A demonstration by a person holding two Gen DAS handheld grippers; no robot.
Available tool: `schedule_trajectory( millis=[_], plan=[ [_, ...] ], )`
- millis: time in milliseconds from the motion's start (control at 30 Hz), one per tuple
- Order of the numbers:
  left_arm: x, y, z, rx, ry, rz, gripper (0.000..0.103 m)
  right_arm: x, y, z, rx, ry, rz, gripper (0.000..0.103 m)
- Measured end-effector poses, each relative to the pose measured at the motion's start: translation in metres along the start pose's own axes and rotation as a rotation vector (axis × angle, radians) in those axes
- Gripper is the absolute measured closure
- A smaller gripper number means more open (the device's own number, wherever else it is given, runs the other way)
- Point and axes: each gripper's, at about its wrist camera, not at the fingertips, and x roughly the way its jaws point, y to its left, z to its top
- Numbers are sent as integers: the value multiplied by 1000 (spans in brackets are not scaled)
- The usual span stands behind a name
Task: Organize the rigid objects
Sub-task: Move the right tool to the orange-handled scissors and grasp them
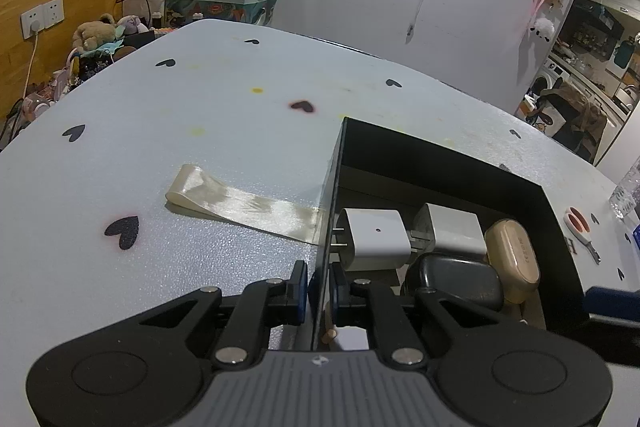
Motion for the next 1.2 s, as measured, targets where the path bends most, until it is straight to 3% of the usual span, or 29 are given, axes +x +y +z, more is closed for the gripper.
schedule_trajectory(
  millis=[267,400,633,733,900,1067,1133,1200],
  plan=[
    [0,0,0,2,0,7,92,-30,-25,-6,13,-85,-103,22],
    [-1,-1,0,3,0,9,92,-39,-42,-11,36,-131,-161,13],
    [0,-2,0,7,1,13,92,-40,-80,-20,41,-220,-343,0],
    [0,-2,0,8,1,15,92,-37,-100,-21,35,-246,-401,0],
    [0,-3,0,10,1,18,92,-20,-139,-14,-5,-212,-501,0],
    [0,-3,0,11,1,19,92,0,-179,-4,-32,-182,-545,1],
    [0,-3,0,11,2,19,92,9,-192,1,-16,-157,-564,12],
    [0,-3,0,11,2,19,92,17,-203,5,-2,-140,-545,15]
  ],
)
